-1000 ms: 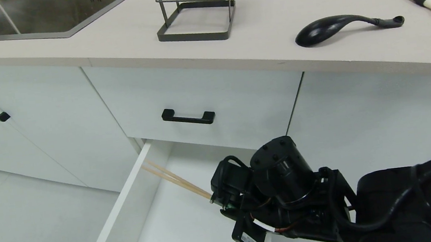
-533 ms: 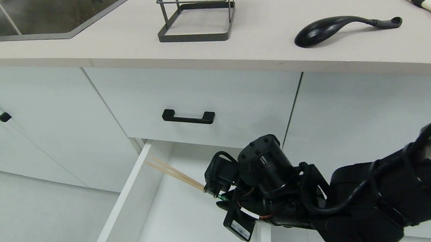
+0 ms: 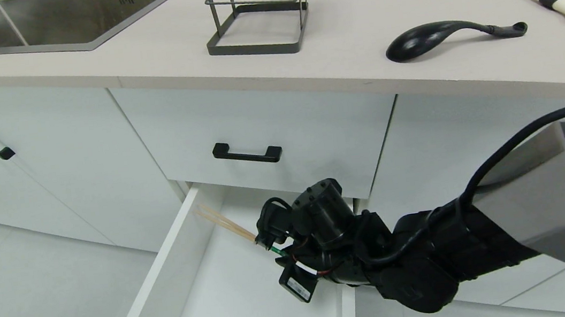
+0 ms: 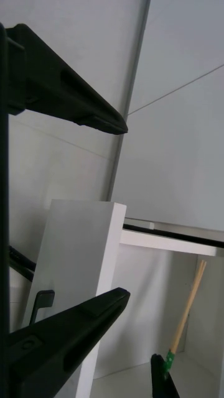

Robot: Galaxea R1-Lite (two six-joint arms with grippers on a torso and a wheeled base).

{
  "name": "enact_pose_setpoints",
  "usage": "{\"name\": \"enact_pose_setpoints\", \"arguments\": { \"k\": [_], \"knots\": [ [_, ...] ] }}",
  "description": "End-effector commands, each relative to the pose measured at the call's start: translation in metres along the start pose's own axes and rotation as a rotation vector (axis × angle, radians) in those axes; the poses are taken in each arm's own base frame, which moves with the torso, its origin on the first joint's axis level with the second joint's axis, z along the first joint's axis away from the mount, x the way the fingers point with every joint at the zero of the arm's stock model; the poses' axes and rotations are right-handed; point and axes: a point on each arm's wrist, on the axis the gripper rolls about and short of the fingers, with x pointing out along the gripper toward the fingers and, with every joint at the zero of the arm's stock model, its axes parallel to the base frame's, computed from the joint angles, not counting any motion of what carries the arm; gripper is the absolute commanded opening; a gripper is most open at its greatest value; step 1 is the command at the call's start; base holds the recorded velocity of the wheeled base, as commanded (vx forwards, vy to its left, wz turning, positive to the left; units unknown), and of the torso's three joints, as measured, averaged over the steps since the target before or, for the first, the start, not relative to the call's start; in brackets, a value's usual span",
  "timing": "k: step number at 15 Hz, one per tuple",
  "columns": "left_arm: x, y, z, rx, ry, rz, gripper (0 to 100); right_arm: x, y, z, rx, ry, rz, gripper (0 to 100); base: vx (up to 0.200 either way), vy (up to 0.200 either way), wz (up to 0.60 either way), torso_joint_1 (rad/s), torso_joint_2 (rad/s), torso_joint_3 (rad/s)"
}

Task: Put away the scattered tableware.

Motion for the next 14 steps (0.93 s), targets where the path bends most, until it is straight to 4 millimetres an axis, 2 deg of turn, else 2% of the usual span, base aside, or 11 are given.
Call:
{"name": "enact_pose_setpoints", "arguments": {
  "k": [1,14],
  "knots": [
    [0.0,0.0,0.0,0.0,0.001,0.001,100,0.011,0.002,-0.006,-0.002,0.024,-0.004,0,0.0,0.0,0.0,0.0,0.0,0.0],
    [0.0,0.0,0.0,0.0,0.003,0.0,100,0.04,0.007,-0.014,-0.052,0.069,0.006,0,0.0,0.0,0.0,0.0,0.0,0.0]
  ]
}}
